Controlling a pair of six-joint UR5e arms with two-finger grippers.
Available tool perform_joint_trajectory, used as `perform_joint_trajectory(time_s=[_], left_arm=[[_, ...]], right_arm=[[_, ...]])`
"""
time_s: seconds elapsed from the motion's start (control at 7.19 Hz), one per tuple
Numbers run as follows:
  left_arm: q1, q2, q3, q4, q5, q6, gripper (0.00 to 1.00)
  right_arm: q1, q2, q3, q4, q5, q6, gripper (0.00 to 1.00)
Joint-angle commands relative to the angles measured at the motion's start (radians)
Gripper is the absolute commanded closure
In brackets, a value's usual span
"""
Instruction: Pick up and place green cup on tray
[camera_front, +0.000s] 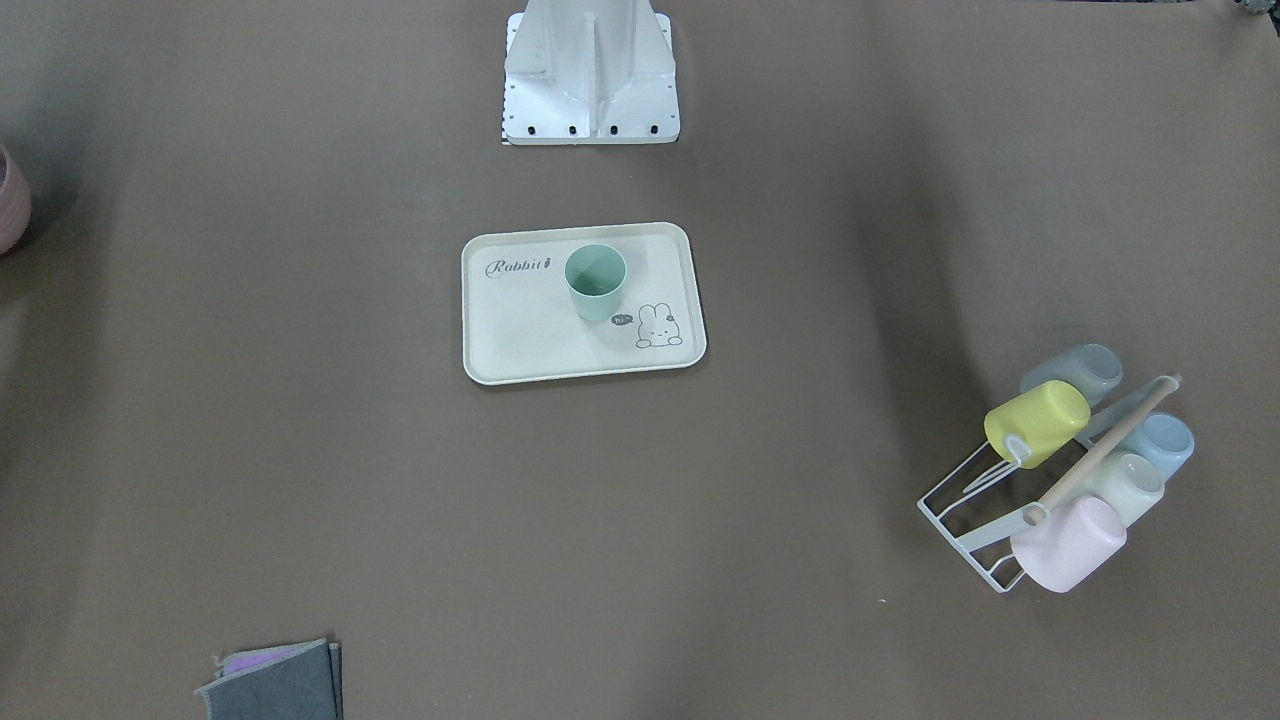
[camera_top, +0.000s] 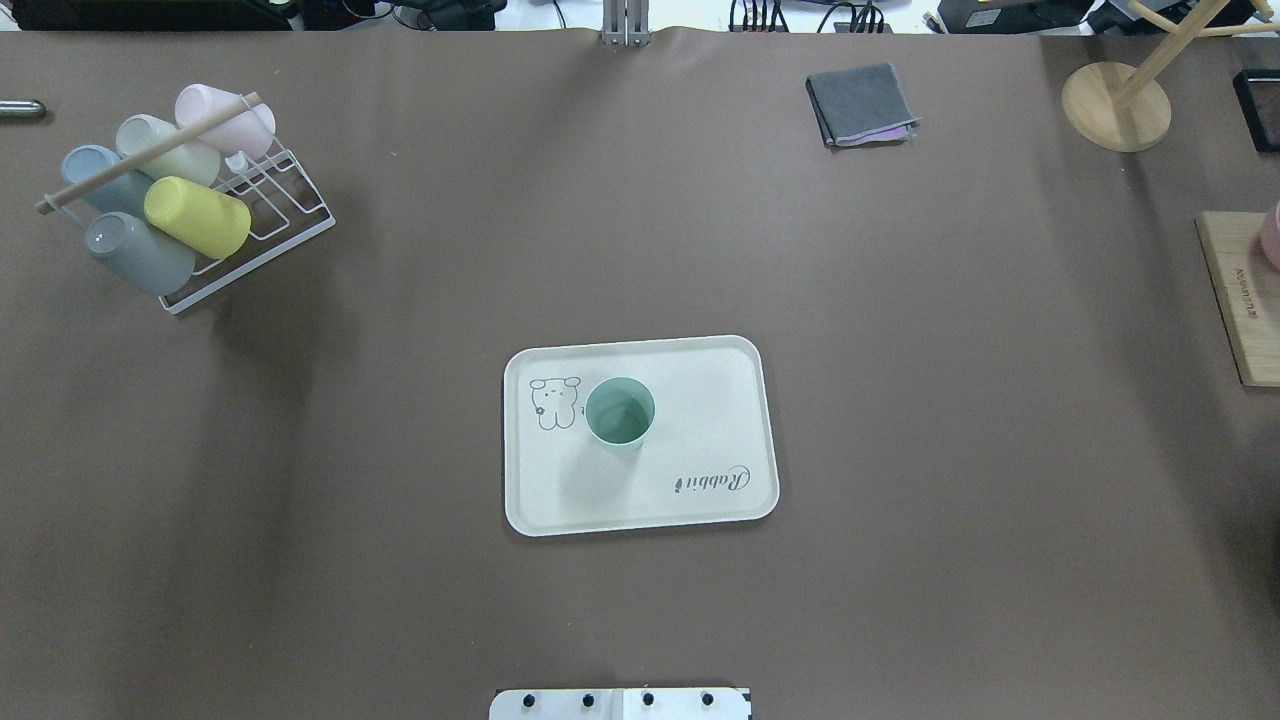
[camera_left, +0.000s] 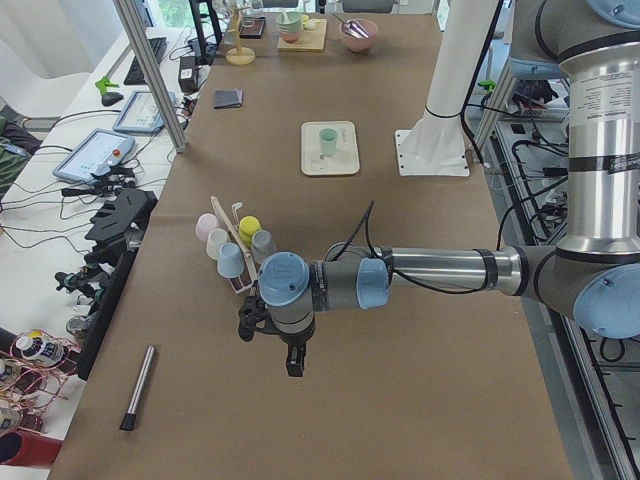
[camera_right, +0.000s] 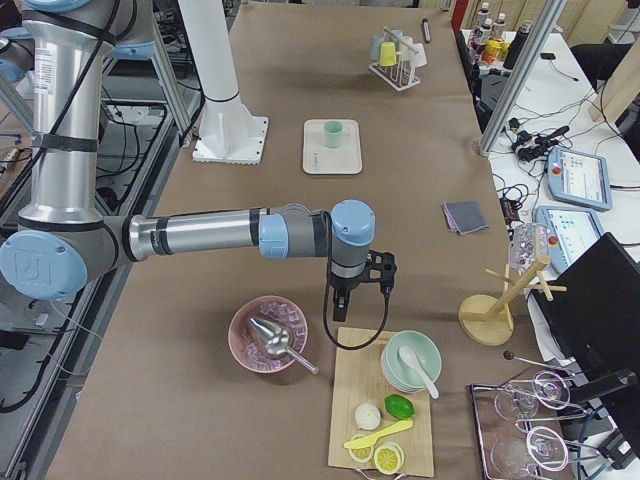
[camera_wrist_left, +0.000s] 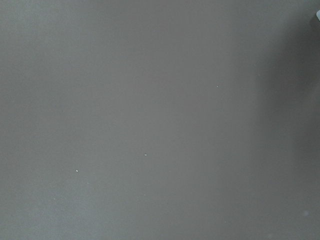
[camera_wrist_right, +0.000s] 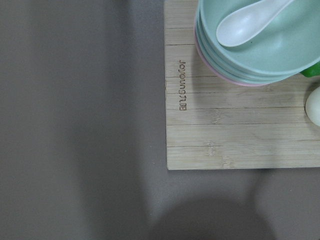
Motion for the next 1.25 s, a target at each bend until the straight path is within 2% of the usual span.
perform_joint_trajectory(time_s=[0.0,1.11], left_arm=[[0.0,-0.001,0.0,0.0,0.0,-0.001,0.02],[-0.02,-0.004,0.0,0.0,-0.003,0.002,0.02]], right_arm=[[0.0,0.001,0.001,0.0,0.002,0.0,0.0],[0.0,0.001,0.0,0.0,0.004,0.0,0.0]])
